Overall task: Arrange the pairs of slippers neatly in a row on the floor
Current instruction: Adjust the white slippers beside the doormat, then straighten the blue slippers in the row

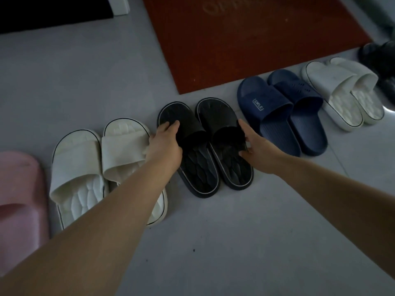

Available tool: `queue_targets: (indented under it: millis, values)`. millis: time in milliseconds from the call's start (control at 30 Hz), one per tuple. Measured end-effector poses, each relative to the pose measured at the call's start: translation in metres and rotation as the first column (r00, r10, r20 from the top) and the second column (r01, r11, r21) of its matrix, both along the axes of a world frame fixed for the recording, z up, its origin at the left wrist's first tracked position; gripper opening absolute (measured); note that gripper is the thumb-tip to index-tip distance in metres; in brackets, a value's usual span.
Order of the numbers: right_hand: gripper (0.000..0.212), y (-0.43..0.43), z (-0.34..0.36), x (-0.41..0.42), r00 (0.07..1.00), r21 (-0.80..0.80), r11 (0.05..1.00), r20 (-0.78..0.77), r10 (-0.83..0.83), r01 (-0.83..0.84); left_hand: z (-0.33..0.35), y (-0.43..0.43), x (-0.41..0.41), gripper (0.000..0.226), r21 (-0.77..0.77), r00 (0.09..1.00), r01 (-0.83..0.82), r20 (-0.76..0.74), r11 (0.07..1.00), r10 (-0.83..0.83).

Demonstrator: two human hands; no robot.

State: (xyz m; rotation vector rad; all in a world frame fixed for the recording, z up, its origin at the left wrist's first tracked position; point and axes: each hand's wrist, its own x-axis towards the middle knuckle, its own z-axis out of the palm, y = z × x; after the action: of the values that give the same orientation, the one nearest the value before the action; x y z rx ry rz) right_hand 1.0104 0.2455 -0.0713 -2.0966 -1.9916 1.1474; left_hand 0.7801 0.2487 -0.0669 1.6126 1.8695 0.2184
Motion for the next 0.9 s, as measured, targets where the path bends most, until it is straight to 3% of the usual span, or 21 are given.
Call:
queue_targets:
  millis: [167,300,433,533,667,767,900]
  values:
    - [0.092,-0.006,0.001,-0.008,0.999,-0.029,0.999,0.027,0.025,-0.024,0.001,0.001,-0.007,0.068,-0.042,0.997,0.076,-0.009,0.996,-0.076]
    - [0.087,-0.006,0.023,-0.016,0.994,-0.056,0.997,0.090,0.056,-0.051,0.018,0.002,-0.022,0.073,-0.099,0.983,0.166,0.101,0.981,-0.156]
    - [0.084,-0.022,0.062,-0.023,0.988,-0.040,0.999,0.154,0.011,-0.005,0.042,-0.005,-0.046,0.073,-0.115,0.962,0.164,0.236,0.980,-0.134]
    - [0.082,-0.042,0.107,-0.019,0.987,-0.043,0.999,0.155,0.031,-0.025,0.059,-0.016,-0.059,0.060,-0.064,0.948,0.128,0.301,0.990,-0.103]
    - [0.074,-0.063,0.148,-0.005,0.994,-0.007,0.998,0.084,0.063,-0.063,0.068,-0.025,-0.063,0.071,-0.069,0.945,0.118,0.315,0.991,-0.091]
    - [0.067,-0.072,0.136,0.013,0.994,0.014,0.998,0.086,0.064,-0.066,0.064,-0.025,-0.053,0.076,-0.028,0.929,0.125,0.355,0.992,-0.107]
    - [0.067,-0.073,0.101,0.068,0.984,-0.090,0.990,0.134,0.119,-0.107,0.059,-0.022,-0.014,0.075,0.017,0.932,0.192,0.311,0.981,-0.187]
